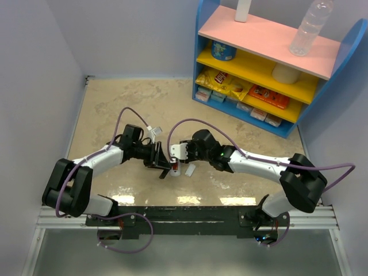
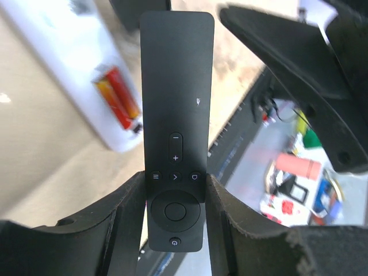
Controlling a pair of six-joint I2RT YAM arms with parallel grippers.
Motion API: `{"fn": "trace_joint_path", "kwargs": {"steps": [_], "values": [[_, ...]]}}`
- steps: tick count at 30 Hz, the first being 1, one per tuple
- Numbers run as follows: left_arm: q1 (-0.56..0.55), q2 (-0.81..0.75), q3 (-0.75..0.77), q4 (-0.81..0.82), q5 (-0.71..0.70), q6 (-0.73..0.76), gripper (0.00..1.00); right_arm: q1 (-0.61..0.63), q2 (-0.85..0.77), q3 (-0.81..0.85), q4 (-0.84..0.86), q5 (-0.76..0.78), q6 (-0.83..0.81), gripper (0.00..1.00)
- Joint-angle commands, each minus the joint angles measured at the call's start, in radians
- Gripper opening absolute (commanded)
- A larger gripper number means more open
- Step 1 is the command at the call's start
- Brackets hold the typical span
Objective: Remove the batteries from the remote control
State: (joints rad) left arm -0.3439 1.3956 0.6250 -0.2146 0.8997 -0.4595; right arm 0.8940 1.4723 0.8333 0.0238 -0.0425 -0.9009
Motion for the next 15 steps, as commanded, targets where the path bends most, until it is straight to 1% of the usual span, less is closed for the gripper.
{"fn": "trace_joint_path", "kwargs": {"steps": [1,5,8,9,11,12,15], "values": [[0.034,-0.006,0.056,-0.034,-0.087,0.025,0.0,-0.009,-0.036,0.003,0.041,0.036,0.123,0.41],[0.059,-0.006,0.061,-0.04,-0.113,0.024,0.0,-0.015,-0.029,0.003,0.061,0.087,0.201,0.4],[0.075,-0.009,0.067,-0.051,-0.142,0.024,0.0,-0.021,-0.021,0.023,0.051,0.084,0.289,0.4],[0.078,-0.013,0.067,-0.048,-0.142,0.021,0.0,-0.026,-0.023,0.026,0.059,0.079,0.35,0.4],[0.088,-0.044,0.062,-0.031,-0.134,0.013,0.0,-0.032,-0.021,0.047,0.079,0.055,0.443,0.4],[0.089,-0.055,0.061,-0.026,-0.134,0.012,0.0,-0.043,-0.018,0.064,0.073,0.044,0.544,0.4],[0.089,-0.095,0.058,-0.014,-0.125,0.01,0.0,-0.047,0.005,0.142,0.022,-0.103,0.704,0.39]]}}
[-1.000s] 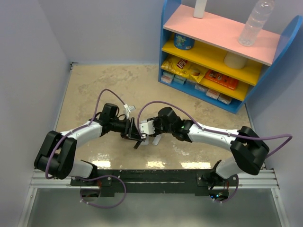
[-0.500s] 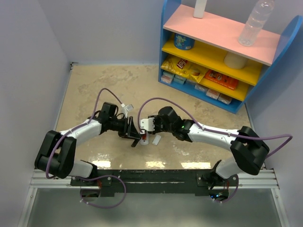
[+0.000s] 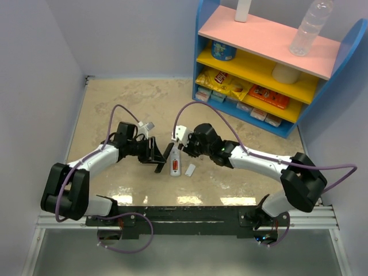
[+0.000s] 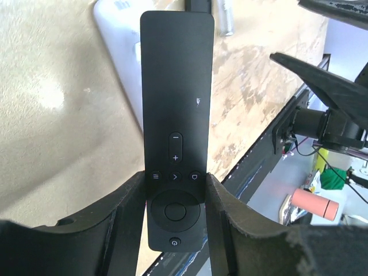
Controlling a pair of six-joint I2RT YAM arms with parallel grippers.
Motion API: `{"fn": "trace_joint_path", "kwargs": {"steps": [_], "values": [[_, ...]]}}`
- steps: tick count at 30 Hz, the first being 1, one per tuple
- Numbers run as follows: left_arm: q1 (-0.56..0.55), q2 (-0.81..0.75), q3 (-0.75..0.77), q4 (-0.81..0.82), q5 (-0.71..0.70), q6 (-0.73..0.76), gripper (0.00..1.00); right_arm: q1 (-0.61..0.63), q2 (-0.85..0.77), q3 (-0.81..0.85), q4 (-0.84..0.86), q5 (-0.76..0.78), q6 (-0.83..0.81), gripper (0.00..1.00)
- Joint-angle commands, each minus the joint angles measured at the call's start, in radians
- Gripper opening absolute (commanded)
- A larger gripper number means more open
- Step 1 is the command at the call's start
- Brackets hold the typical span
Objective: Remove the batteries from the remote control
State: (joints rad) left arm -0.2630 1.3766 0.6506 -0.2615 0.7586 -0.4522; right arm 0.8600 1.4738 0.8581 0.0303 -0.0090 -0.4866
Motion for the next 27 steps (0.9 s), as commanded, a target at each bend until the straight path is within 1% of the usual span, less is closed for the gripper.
{"fn": "trace_joint_path", "kwargs": {"steps": [1,2,4,5,6,8,9,10,11,12,13,14,15,16,17,18,19,20,23,27], "values": [[0.007,-0.083,0.027,0.044,0.019,0.0,0.0,-0.015,0.005,0.136,0.02,-0.157,0.331,0.37],[0.008,-0.096,0.023,0.051,0.03,-0.005,0.0,-0.013,-0.003,0.137,0.034,-0.193,0.379,0.36],[0.008,-0.108,0.003,0.077,0.038,-0.02,0.0,-0.013,-0.02,0.122,0.098,-0.204,0.553,0.37],[0.008,-0.114,-0.002,0.085,0.057,-0.022,0.0,-0.013,-0.033,0.116,0.12,-0.198,0.673,0.38],[0.008,-0.117,-0.008,0.091,0.07,-0.023,0.0,-0.013,-0.035,0.113,0.138,-0.139,0.741,0.38],[0.008,-0.123,-0.011,0.104,0.108,-0.028,0.0,-0.015,-0.012,0.159,0.062,-0.097,0.857,0.41],[0.008,-0.128,-0.012,0.104,0.117,-0.029,0.0,-0.015,-0.003,0.22,0.013,-0.112,0.832,0.42],[0.008,-0.132,-0.014,0.104,0.134,-0.036,0.0,-0.015,0.002,0.234,-0.051,-0.118,0.774,0.42],[0.008,-0.142,-0.02,0.097,0.14,-0.039,0.0,-0.015,-0.004,0.226,-0.043,-0.143,0.66,0.42],[0.008,-0.145,-0.017,0.085,0.143,-0.039,0.0,-0.015,-0.03,0.188,-0.018,-0.185,0.605,0.42],[0.008,-0.143,-0.019,0.053,0.151,-0.031,0.0,-0.015,-0.044,0.168,0.04,-0.181,0.552,0.42],[0.008,-0.143,-0.016,0.036,0.15,-0.029,0.0,-0.016,-0.058,0.148,0.066,-0.186,0.417,0.42],[0.008,-0.142,-0.014,0.019,0.148,-0.026,0.0,-0.015,-0.085,0.119,0.08,-0.23,0.34,0.43],[0.008,-0.142,-0.012,-0.011,0.147,-0.022,0.0,-0.015,-0.099,0.108,0.076,-0.239,0.254,0.44],[0.008,-0.14,-0.012,-0.025,0.15,-0.02,0.0,-0.016,-0.116,0.096,0.074,-0.264,0.109,0.44],[0.008,-0.139,-0.009,-0.05,0.15,-0.017,0.0,-0.015,-0.145,0.063,0.077,-0.285,0.045,0.44],[0.008,-0.143,-0.008,-0.059,0.154,-0.013,0.0,-0.015,-0.162,0.044,0.077,-0.342,-0.017,0.45],[0.008,-0.143,-0.002,-0.068,0.154,-0.01,0.0,-0.015,-0.177,0.027,0.076,-0.367,-0.135,0.45],[0.008,-0.159,0.014,-0.094,0.154,-0.008,0.0,-0.013,-0.219,-0.027,0.076,-0.45,-0.294,0.47],[0.007,-0.174,0.029,-0.117,0.157,-0.014,0.0,-0.006,-0.198,-0.008,0.01,-0.487,-0.412,0.5]]}}
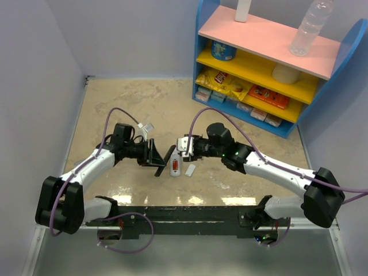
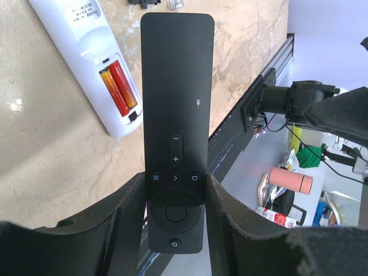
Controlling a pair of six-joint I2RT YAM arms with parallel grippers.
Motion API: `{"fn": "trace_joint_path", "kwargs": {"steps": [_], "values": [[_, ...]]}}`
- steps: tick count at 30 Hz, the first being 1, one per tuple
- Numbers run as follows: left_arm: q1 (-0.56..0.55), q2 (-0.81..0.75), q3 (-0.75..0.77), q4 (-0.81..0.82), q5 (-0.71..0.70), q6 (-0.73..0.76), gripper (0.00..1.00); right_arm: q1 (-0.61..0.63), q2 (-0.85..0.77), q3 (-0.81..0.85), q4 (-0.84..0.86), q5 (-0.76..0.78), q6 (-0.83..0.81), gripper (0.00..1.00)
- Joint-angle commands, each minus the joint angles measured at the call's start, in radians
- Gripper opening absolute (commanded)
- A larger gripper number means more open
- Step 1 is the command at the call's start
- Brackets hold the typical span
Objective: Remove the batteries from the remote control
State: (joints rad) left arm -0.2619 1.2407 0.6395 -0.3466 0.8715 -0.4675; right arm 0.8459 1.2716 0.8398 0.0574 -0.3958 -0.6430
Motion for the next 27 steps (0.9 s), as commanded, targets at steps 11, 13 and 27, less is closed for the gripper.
{"fn": "trace_joint_path", "kwargs": {"steps": [11,13,27], "values": [[0.006,-0.05,0.049,-0.035,0.072,-0.013,0.0,0.108,0.161,0.137,-0.132,-0.057,-0.377,0.49],[0.006,-0.055,0.048,-0.028,0.077,-0.02,0.0,0.122,0.202,0.168,-0.169,-0.031,-0.403,0.49],[0.006,-0.057,0.083,-0.054,0.064,-0.025,0.0,0.19,0.285,0.186,-0.126,0.118,-0.388,0.16]]}}
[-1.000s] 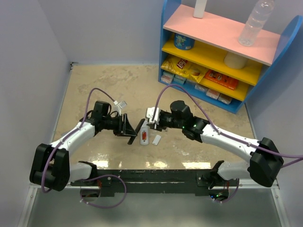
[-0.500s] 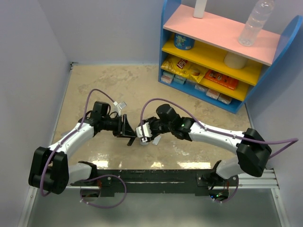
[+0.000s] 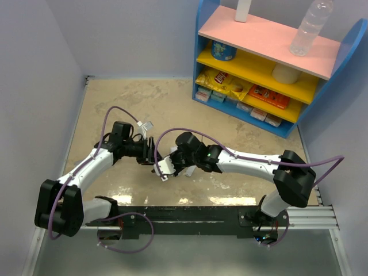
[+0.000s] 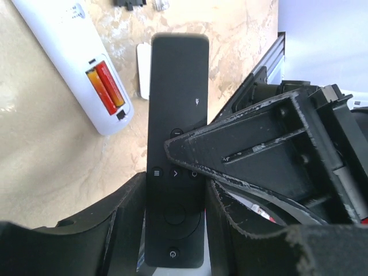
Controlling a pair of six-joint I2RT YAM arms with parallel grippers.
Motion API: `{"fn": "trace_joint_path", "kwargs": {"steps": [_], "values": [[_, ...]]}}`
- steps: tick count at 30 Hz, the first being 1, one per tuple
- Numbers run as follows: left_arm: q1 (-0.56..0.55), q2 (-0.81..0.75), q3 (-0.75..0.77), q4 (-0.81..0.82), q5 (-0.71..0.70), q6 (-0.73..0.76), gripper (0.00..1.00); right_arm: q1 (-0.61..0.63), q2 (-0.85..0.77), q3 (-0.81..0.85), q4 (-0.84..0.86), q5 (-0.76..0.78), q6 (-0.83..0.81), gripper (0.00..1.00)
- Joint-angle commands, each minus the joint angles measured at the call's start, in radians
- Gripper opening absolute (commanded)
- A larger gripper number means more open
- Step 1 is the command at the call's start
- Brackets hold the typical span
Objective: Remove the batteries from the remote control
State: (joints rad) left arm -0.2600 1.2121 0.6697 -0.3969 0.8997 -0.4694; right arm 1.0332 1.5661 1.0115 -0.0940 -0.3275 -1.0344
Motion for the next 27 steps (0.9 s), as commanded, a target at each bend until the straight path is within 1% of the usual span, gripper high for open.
{"fn": "trace_joint_path", "kwargs": {"steps": [1,2,3,4,5,6,9,10,12,13,14,15,16,18,19,20,21,22,23,24,25,26,27], "values": [[0.004,-0.026,0.057,-0.003,0.028,-0.023,0.0,0.004,-0.011,0.012,0.033,0.056,0.017,0.01],[0.004,-0.026,0.06,-0.005,0.024,-0.025,0.0,0.002,-0.014,0.006,0.042,0.062,0.026,0.0],[0.004,-0.028,0.064,-0.006,0.019,-0.025,0.03,0.002,-0.017,0.003,0.053,0.065,0.036,0.0],[0.004,-0.026,0.073,-0.008,0.015,-0.023,0.09,0.002,-0.02,0.001,0.057,0.067,0.051,0.0],[0.004,-0.029,0.079,-0.005,0.015,-0.023,0.16,0.001,-0.026,-0.004,0.063,0.07,0.066,0.0],[0.004,-0.034,0.088,-0.006,0.01,-0.023,0.32,0.002,-0.031,-0.008,0.074,0.059,0.079,0.0],[0.005,-0.039,0.157,-0.048,-0.077,-0.002,0.51,0.002,-0.06,-0.036,0.097,0.024,0.123,0.0],[0.005,-0.039,0.203,-0.057,-0.14,0.005,0.54,0.002,-0.067,-0.047,0.123,0.007,0.152,0.0],[0.005,-0.037,0.252,-0.08,-0.209,0.012,0.59,0.002,-0.083,-0.067,0.166,-0.007,0.201,0.0],[0.007,-0.039,0.296,-0.083,-0.285,0.012,0.61,0.002,-0.083,-0.068,0.181,-0.01,0.285,0.0],[0.01,-0.037,0.321,-0.086,-0.321,0.012,0.62,0.002,-0.081,-0.06,0.195,-0.01,0.333,0.0],[0.01,-0.036,0.344,-0.092,-0.356,0.012,0.67,0.002,-0.077,-0.051,0.204,-0.01,0.383,0.0],[0.014,-0.034,0.39,-0.097,-0.42,0.014,0.71,0.002,-0.06,-0.039,0.201,-0.01,0.477,0.0],[0.022,-0.023,0.438,-0.106,-0.476,0.014,0.76,0.004,-0.035,0.007,0.188,-0.025,0.565,0.0],[0.024,-0.02,0.48,-0.111,-0.528,0.014,0.77,0.002,-0.002,0.021,0.191,-0.028,0.664,0.0],[0.027,-0.02,0.501,-0.115,-0.562,0.014,0.77,0.002,0.012,0.047,0.204,-0.03,0.727,0.0],[0.03,-0.02,0.517,-0.123,-0.606,0.017,0.79,0.002,0.029,0.056,0.249,-0.028,0.79,0.0],[0.031,-0.023,0.542,-0.131,-0.721,0.015,0.8,0.002,0.052,0.061,0.284,-0.015,0.933,0.0],[0.044,-0.025,0.55,-0.141,-0.781,0.015,0.83,0.002,0.063,0.061,0.351,0.005,1.008,0.0],[0.051,-0.04,0.547,-0.142,-0.895,0.011,1.0,0.001,0.072,0.059,0.382,0.019,1.081,0.0],[0.071,-0.046,0.544,-0.145,-0.959,-0.001,1.0,0.001,0.089,0.053,0.411,0.036,1.2,0.0],[0.082,-0.057,0.536,-0.148,-1.004,-0.017,1.0,0.001,0.1,0.05,0.459,0.062,1.253,0.0],[0.096,-0.059,0.525,-0.151,-1.051,-0.018,1.0,0.001,0.107,0.052,0.474,0.082,1.34,0.0]]}}
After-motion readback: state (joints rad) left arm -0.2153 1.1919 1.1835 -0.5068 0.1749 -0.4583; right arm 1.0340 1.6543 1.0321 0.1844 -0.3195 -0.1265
